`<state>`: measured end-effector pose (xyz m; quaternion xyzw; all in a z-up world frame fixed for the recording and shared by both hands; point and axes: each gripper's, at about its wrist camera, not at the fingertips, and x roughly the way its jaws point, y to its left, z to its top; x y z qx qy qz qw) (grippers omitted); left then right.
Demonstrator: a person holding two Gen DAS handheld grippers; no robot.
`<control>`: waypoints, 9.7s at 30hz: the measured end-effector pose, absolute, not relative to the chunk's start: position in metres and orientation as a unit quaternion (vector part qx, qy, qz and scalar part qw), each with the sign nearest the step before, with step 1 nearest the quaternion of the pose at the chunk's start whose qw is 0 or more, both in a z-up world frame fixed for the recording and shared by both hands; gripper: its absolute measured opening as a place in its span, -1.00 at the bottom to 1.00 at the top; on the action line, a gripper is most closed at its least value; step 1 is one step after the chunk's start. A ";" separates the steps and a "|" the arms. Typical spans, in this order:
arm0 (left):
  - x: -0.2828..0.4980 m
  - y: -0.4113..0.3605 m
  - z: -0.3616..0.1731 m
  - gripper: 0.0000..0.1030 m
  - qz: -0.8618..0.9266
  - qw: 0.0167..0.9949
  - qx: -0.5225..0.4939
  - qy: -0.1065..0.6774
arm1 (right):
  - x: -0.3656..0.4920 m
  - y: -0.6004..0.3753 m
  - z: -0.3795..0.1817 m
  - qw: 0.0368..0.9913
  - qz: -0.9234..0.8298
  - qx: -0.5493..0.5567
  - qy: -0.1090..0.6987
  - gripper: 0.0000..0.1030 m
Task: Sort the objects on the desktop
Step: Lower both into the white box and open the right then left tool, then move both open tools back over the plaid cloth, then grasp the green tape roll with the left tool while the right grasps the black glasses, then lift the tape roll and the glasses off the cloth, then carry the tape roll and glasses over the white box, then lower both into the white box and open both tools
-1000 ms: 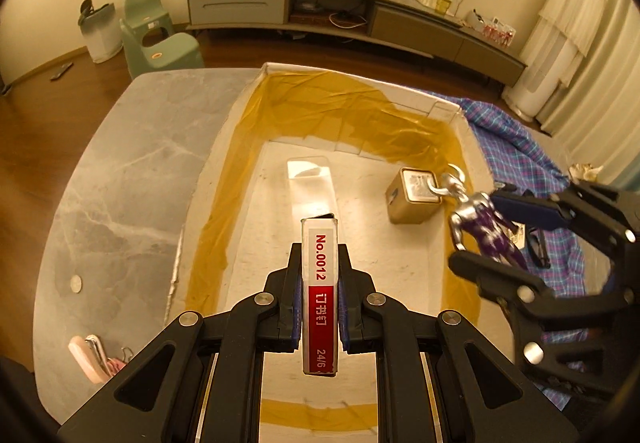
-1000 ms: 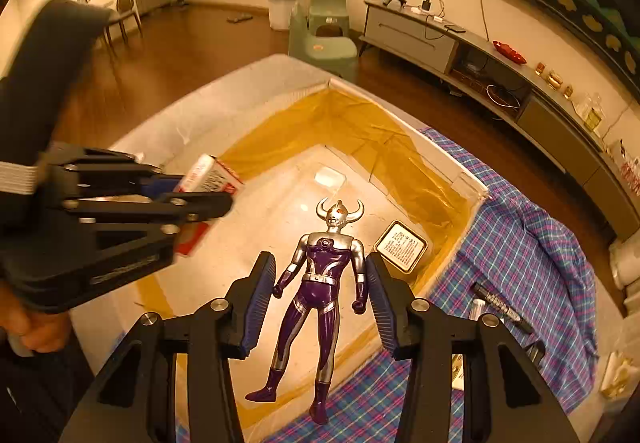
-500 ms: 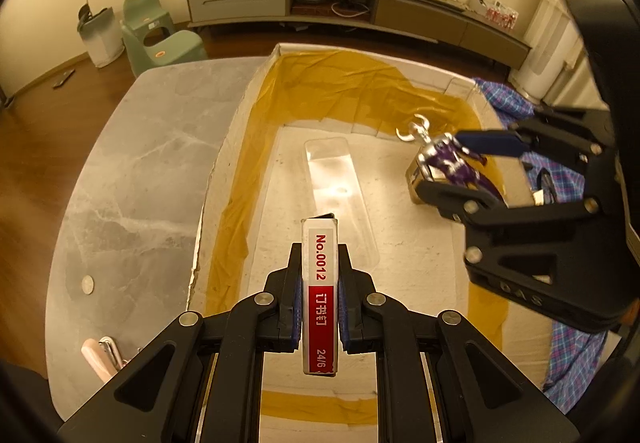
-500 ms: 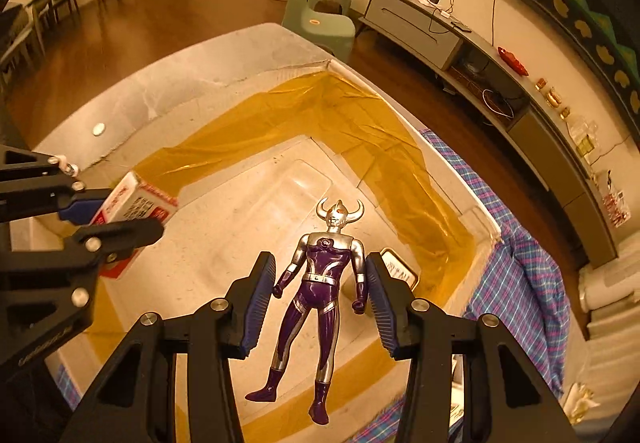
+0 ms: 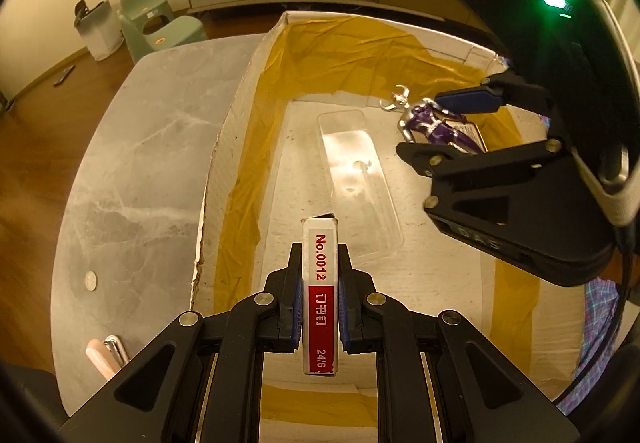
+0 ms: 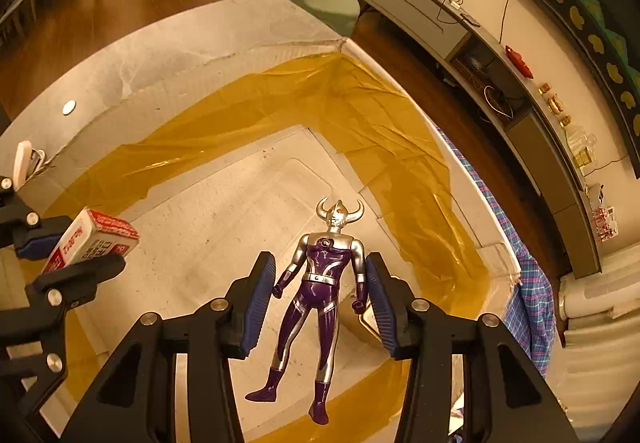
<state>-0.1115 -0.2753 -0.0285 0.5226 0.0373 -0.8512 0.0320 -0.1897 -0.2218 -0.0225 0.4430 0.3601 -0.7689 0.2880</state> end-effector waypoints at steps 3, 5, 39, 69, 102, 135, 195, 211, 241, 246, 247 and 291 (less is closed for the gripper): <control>-0.113 -0.277 -0.031 -0.73 -0.848 0.031 0.528 0.036 | -0.194 -0.227 -0.027 0.287 -0.763 0.452 0.363 -0.07; -0.112 -0.277 -0.032 -0.73 -0.847 0.029 0.530 0.037 | -0.197 -0.230 -0.029 0.288 -0.759 0.460 0.360 -0.07; -0.112 -0.284 -0.029 -0.39 -0.839 0.017 0.539 0.068 | -0.202 -0.213 -0.010 0.276 -0.767 0.503 0.288 -0.03; -0.001 -0.143 0.053 -0.19 -0.932 -0.044 0.356 0.043 | -0.039 0.004 0.072 0.346 -0.884 0.301 0.092 0.02; -0.126 0.029 -0.097 -0.05 -0.843 -0.104 0.527 -0.028 | -0.205 0.159 -0.080 0.191 -0.872 0.451 0.018 0.18; -0.087 0.028 -0.063 -0.05 -0.886 -0.090 0.455 -0.027 | -0.173 0.144 -0.059 0.249 -0.854 0.456 -0.004 -0.61; 0.027 -0.121 0.066 -0.05 -0.934 -0.043 0.344 0.085 | -0.003 0.023 0.038 0.315 -0.871 0.370 0.071 -0.61; -0.007 -0.193 0.069 -0.05 -0.932 -0.009 0.341 0.121 | -0.028 -0.036 0.074 0.328 -0.867 0.356 0.120 -0.61; -0.073 -0.266 0.000 -0.05 -0.882 0.034 0.455 0.119 | -0.105 -0.146 0.029 0.355 -0.808 0.425 0.204 -0.61; -0.078 -0.263 -0.011 -0.05 -0.875 0.042 0.474 0.090 | -0.116 -0.161 0.009 0.361 -0.782 0.455 0.225 -0.63; -0.079 -0.262 -0.014 -0.05 -0.873 0.041 0.479 0.082 | -0.118 -0.163 0.006 0.362 -0.778 0.459 0.230 -0.66; -0.089 -0.265 -0.049 -0.01 -0.823 0.022 0.563 0.070 | -0.119 -0.174 -0.030 0.339 -0.751 0.486 0.292 -0.47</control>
